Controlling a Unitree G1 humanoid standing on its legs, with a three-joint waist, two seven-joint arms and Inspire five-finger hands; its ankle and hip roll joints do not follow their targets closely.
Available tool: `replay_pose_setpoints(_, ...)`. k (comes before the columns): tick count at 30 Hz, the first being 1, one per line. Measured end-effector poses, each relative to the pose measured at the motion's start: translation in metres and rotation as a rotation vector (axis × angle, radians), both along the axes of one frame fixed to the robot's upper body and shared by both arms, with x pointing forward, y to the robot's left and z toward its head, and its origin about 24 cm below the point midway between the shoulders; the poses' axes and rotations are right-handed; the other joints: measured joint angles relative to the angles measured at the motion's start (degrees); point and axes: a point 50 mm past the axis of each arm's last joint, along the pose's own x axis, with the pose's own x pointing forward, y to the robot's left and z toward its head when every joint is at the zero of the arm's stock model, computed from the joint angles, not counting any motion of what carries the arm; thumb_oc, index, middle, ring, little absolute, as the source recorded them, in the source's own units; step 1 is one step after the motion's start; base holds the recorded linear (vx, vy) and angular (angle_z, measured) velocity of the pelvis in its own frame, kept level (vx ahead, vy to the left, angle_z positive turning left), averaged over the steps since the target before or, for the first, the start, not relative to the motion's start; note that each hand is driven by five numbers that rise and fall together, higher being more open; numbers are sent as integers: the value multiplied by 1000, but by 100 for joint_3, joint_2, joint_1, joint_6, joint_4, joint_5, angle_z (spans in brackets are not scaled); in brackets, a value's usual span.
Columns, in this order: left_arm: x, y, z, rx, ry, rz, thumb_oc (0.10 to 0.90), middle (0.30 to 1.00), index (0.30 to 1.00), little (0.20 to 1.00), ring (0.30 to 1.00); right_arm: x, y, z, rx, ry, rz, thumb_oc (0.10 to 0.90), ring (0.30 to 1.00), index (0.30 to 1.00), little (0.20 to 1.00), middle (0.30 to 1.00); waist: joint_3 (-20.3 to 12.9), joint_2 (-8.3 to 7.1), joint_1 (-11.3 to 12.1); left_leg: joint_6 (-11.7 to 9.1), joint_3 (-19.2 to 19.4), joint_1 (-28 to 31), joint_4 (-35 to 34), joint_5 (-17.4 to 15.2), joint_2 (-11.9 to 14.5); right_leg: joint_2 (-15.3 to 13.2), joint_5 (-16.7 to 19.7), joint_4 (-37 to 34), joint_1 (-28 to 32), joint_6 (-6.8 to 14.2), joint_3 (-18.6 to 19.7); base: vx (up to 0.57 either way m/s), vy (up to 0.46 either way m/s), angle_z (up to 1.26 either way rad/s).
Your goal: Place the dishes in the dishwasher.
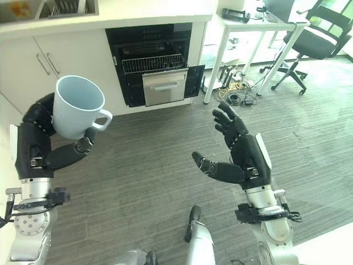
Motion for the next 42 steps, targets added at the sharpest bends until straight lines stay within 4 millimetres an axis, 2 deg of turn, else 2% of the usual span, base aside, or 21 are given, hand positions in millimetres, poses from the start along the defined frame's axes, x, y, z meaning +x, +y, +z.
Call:
replay_pose_setpoints(1, 0, -1, 2, 0, -11, -5, 400, 300, 300, 300, 300, 0, 2, 3, 0, -14, 8, 800, 900, 900, 900, 900, -52, -45, -19, -82, -69, 168, -140, -19, -30, 27, 1, 124, 171, -6, 0, 488, -394, 34)
replay_pose_setpoints(4, -8, -5, 5, -6, -26, -23, 400, 300, 300, 300, 300, 3, 2, 10, -14, -44, 13, 800, 900, 900, 900, 900, -175, 80, 2, -434, -179, 616, -340, -60, 253, 311, -222, 531, 532, -699, -102, 331, -291, 18)
replay_pose_setpoints(9, -12, -6, 10, -3, -48, -30, 400, 300, 300, 300, 300, 3, -12, 16, -66, -32, -20, 800, 900, 900, 900, 900, -372, 108, 38, -1123, -181, 662, 73, 827, 525, 714, -697, 579, 846, -1141, -122, 303, -336, -27)
replay_pose_setpoints(10, -11, -7, 10, -4, -48, -37, 400, 300, 300, 300, 300, 0, -13, 12, -57, -12, -25, 800, 900, 900, 900, 900, -471, -115, 37, -1254, -76, 125, 1223, 1014, 559, 631, -836, 363, 987, -1077, 8, 168, -129, -40)
replay_pose_setpoints(12, -7, -18, 5, -6, -27, -96, 400, 300, 300, 300, 300, 1, -17, 5, -32, 20, -40, 800, 900, 900, 900, 900, -464, -191, 59, -874, -38, -1429, 2237, 569, 506, 730, -911, 29, 1250, -1205, 82, 336, -15, -25)
replay_pose_setpoints(14, -14, -14, -10, -4, 38, -90, 400, 300, 300, 300, 300, 4, -3, -6, 3, 59, 14, 800, 900, 900, 900, 900, -468, -93, 19, -298, 284, -1846, 132, 620, 320, 1051, -1118, -257, 1798, -835, 160, 445, 181, -33)
replay_pose_setpoints(15, -16, -13, -14, -14, 42, -85, 400, 300, 300, 300, 300, 6, 4, -6, 28, 51, 33, 800, 900, 900, 900, 900, -454, 105, -24, -385, 116, -2115, -372, 743, 412, 1244, -1263, -228, 1818, -668, 217, 746, 355, -62)
replay_pose_setpoints(16, -18, -9, -27, -33, 96, -59, 400, 300, 300, 300, 300, 8, 7, -8, -19, 72, 52, 800, 900, 900, 900, 900, -273, 500, 45, -827, -816, -3317, -424, 1223, 1066, 1629, -1701, 332, 1767, -743, 282, 660, 323, -51)
replay_pose_setpoints(20, -20, -7, -33, -57, 120, -35, 400, 300, 300, 300, 300, 5, -2, -13, -112, 135, 37, 800, 900, 900, 900, 900, -192, 411, 201, -761, -687, -3665, -166, 1319, 1112, 1453, -1868, 447, 2058, -799, 675, 359, 222, -58)
replay_pose_setpoints(22, -15, -9, -23, -53, 71, -49, 400, 300, 300, 300, 300, -3, -13, -4, -133, 107, 3, 800, 900, 900, 900, 900, -248, 421, 208, -616, -500, -2649, -39, 1447, 709, 1253, -1920, -145, 2942, -519, 961, 305, 187, -69)
replay_pose_setpoints(23, -13, -9, -14, -36, 28, -53, 400, 300, 300, 300, 300, -7, -13, 3, -125, 75, -7, 800, 900, 900, 900, 900, -307, 346, 210, -274, -437, -2405, -210, 1958, 554, 1093, -2045, -160, 3053, -263, 949, 365, 209, -55)
replay_pose_setpoints(25, -7, -10, -5, -20, -9, -69, 400, 300, 300, 300, 300, -10, -10, 7, -104, 50, 2, 800, 900, 900, 900, 900, -361, 104, 201, -126, -234, -2424, 128, 2020, 389, 855, -2016, -170, 3210, -106, 757, 311, 172, -19)
replay_pose_setpoints(28, 5, -16, 7, -6, -54, -108, 400, 300, 300, 300, 300, -7, -3, 10, -47, 12, 9, 800, 900, 900, 900, 900, -503, -224, 235, 168, -343, -2262, 160, 1694, -52, 330, -1585, 280, 3176, 197, 246, 261, 187, 42)
replay_pose_setpoints(30, 7, -15, 11, 9, -58, -109, 400, 300, 300, 300, 300, 1, 10, 14, -14, -21, 53, 800, 900, 900, 900, 900, -496, -184, 430, 423, -409, -1843, -21, 1459, -221, 201, -1161, 300, 3133, 470, 133, 260, 248, 36)
replay_pose_setpoints(32, 6, -14, 12, 13, -62, -107, 400, 300, 300, 300, 300, 3, 14, 16, -4, -35, 68, 800, 900, 900, 900, 900, -516, -105, 553, 311, -444, -1668, -130, 1437, -236, 173, -1132, 573, 2952, 531, 131, 233, 277, 20)
replay_pose_setpoints(33, 6, -12, 13, 17, -68, -100, 400, 300, 300, 300, 300, 4, 16, 17, -5, -44, 69, 800, 900, 900, 900, 900, -481, -53, 520, 504, -516, -1676, 10, 1242, -293, 154, -685, 1228, 2575, 565, 210, 132, 74, 8)
replay_pose_setpoints(34, 6, -9, 10, 12, -48, -81, 400, 300, 300, 300, 300, 7, 22, 14, 28, -39, 82, 800, 900, 900, 900, 900, -472, -44, 449, 390, -431, -1581, -50, 1284, -327, -153, -662, 2422, 1831, 468, 280, 113, -40, 8)
replay_pose_setpoints(38, 4, -9, 9, 41, -27, -80, 400, 300, 300, 300, 300, 7, 22, 3, -8, 19, 92, 800, 900, 900, 900, 900, -466, 109, 444, 65, -381, -1234, -499, 1211, -304, 153, -952, 487, 1389, 109, -170, 113, -117, -2)
replay_pose_setpoints(39, 5, -6, 11, 43, -40, -64, 400, 300, 300, 300, 300, 7, 23, -1, 2, 31, 98, 800, 900, 900, 900, 900, -449, -191, 398, -75, 99, -1609, 464, 661, -135, -61, -857, -233, 1324, 57, -64, 111, -134, -21)
replay_pose_setpoints(40, 5, -4, 14, 42, -58, -48, 400, 300, 300, 300, 300, 7, 18, 3, -34, 15, 98, 800, 900, 900, 900, 900, -389, -149, 369, 330, -278, -1838, 1366, 145, 80, -358, -734, 112, 1098, 581, 99, 172, -224, -39)
replay_pose_setpoints(42, 6, -5, 6, 5, -28, -35, 400, 300, 300, 300, 300, 4, 15, -3, -38, 49, 89, 800, 900, 900, 900, 900, -352, -62, 320, 303, -331, -1830, 1341, 78, 19, -347, -739, 411, 731, 568, 443, 226, -267, -10)
